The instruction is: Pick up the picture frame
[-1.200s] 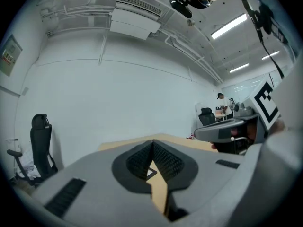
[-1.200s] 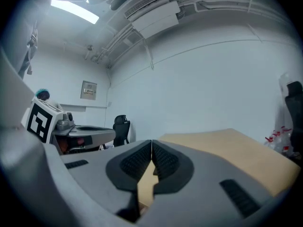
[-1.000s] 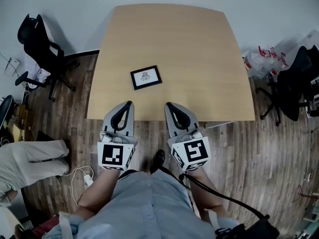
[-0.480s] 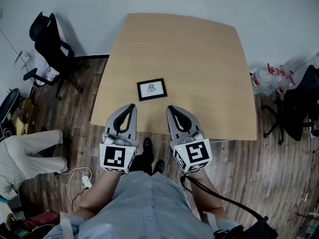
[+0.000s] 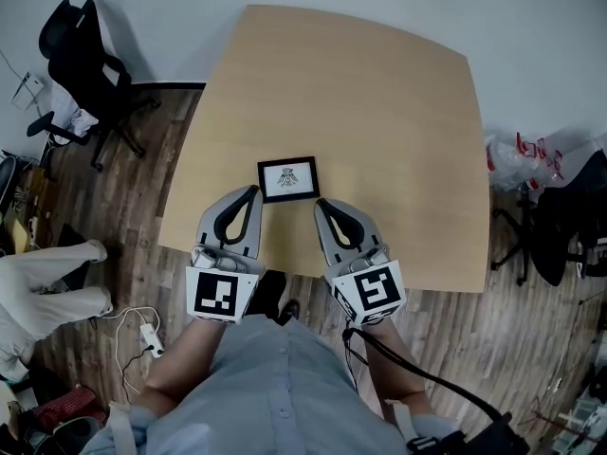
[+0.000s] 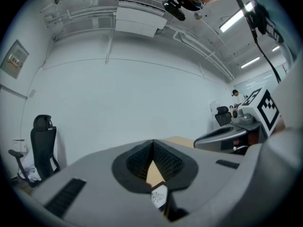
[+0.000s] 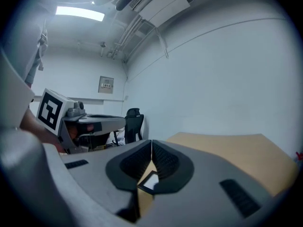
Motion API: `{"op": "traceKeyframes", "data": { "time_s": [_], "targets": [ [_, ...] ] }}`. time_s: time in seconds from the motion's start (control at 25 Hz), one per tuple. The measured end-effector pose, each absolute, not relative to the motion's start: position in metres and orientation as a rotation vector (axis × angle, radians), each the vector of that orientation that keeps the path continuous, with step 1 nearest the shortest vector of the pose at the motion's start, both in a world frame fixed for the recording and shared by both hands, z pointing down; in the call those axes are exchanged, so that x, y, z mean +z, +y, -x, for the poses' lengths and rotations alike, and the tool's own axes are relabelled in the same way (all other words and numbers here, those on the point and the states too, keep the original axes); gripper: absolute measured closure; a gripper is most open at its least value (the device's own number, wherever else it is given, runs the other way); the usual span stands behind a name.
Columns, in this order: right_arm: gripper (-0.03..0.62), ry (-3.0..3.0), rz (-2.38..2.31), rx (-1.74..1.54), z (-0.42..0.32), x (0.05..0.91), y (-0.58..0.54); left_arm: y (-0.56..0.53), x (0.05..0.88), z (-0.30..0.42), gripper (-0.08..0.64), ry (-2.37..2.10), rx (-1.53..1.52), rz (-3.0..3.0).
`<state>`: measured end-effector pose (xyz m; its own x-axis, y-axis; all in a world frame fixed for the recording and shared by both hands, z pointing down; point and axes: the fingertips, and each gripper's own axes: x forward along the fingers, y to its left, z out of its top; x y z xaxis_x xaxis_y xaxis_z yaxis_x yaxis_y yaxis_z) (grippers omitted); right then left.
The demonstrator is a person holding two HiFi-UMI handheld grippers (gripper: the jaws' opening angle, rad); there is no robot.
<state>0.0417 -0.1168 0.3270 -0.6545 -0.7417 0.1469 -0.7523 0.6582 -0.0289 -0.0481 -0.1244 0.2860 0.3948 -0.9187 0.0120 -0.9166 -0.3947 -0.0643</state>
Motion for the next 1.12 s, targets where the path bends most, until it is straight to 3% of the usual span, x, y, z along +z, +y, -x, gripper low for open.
{"op": "traceKeyframes", "data": {
  "time_s": [0.48,0.68,1.12],
  "targets": [
    [0.572,-2.846,-0.871,0.166,0.003,0.368,-0.188,-0.209,0.329,0.072,0.56,1.782,-0.193,2.681],
    [0.463,-2.576,-0.493,0.051,-0.007,0.435,-0.186,-0.232,0.362,0.083,0.56,1.861,-0.256,2.682],
    [0.217,-2.47,-0.223,0.151,0.013,0.514,-0.203,-0.265,0.416,0.104,0.56,1.941,-0.306,2.709]
  ]
}}
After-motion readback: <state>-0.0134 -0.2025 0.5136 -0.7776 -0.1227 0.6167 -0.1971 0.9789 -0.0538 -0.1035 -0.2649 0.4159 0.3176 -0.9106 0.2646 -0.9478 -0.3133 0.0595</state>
